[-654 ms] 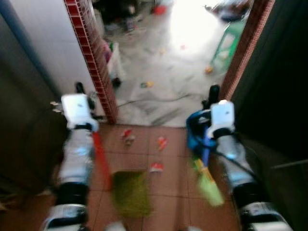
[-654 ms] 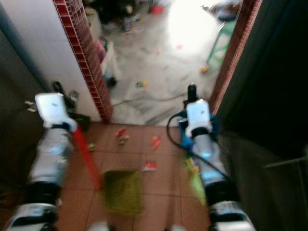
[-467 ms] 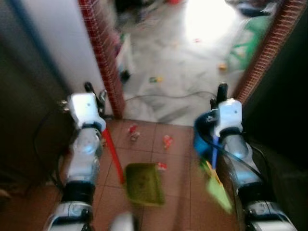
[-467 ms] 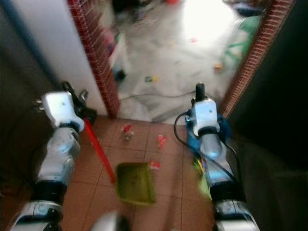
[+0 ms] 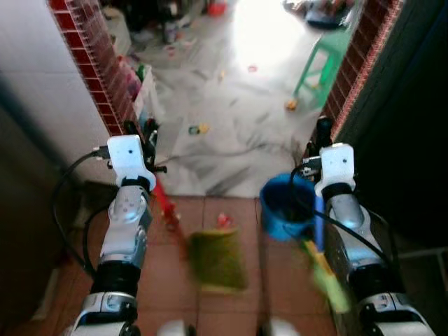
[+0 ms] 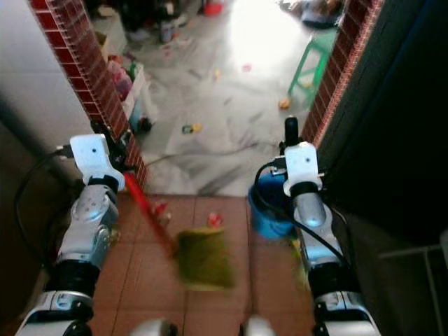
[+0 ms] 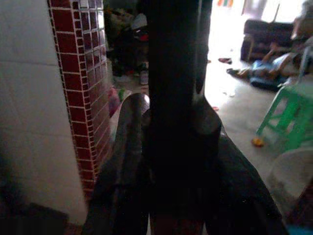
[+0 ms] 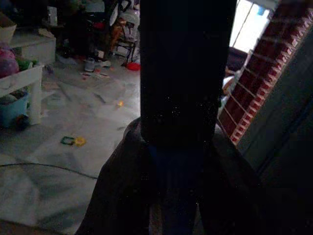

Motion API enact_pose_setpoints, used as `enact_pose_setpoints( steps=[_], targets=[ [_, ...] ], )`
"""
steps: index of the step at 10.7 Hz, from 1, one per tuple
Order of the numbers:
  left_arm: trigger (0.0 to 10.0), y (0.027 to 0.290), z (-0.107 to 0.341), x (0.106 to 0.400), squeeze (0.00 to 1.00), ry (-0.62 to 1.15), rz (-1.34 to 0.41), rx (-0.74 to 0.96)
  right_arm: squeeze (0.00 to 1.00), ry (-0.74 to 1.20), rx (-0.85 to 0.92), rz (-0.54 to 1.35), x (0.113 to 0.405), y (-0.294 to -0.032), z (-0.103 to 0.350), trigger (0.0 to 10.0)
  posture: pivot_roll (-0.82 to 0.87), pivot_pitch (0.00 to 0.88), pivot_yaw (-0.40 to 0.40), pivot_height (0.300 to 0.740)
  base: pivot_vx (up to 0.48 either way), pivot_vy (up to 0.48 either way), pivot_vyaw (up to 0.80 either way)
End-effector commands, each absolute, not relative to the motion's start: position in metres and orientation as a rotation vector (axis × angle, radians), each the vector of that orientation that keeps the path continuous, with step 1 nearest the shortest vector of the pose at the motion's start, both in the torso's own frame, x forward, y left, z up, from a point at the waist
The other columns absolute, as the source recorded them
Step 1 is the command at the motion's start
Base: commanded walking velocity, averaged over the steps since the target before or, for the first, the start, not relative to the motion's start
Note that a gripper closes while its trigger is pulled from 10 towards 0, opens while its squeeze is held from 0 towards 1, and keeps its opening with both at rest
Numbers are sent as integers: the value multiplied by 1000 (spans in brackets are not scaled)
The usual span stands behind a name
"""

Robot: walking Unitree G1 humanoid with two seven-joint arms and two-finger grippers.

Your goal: Sweep floor

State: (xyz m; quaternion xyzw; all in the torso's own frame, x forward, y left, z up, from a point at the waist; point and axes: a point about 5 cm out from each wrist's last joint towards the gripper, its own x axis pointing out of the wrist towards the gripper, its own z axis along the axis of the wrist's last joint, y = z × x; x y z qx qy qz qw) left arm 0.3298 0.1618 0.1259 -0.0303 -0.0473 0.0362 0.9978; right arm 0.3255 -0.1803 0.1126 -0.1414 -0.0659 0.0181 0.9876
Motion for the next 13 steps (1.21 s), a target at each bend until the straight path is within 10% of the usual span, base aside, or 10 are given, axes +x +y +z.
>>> enact_pose_setpoints(
  steps=[1, 13],
  targets=[
    [10000, 174, 136, 331, 0, -137, 106, -11, 0, -179, -257, 67, 329, -168, 122, 10000, -8, 36, 21, 740, 255, 409, 0],
    [10000, 120, 105, 347, 0, -55, -43, 55, 0, -115, -59, -39, 338, -168, 123, 10000, -37, 62, 35, 740, 0, 95, 0]
  ],
)
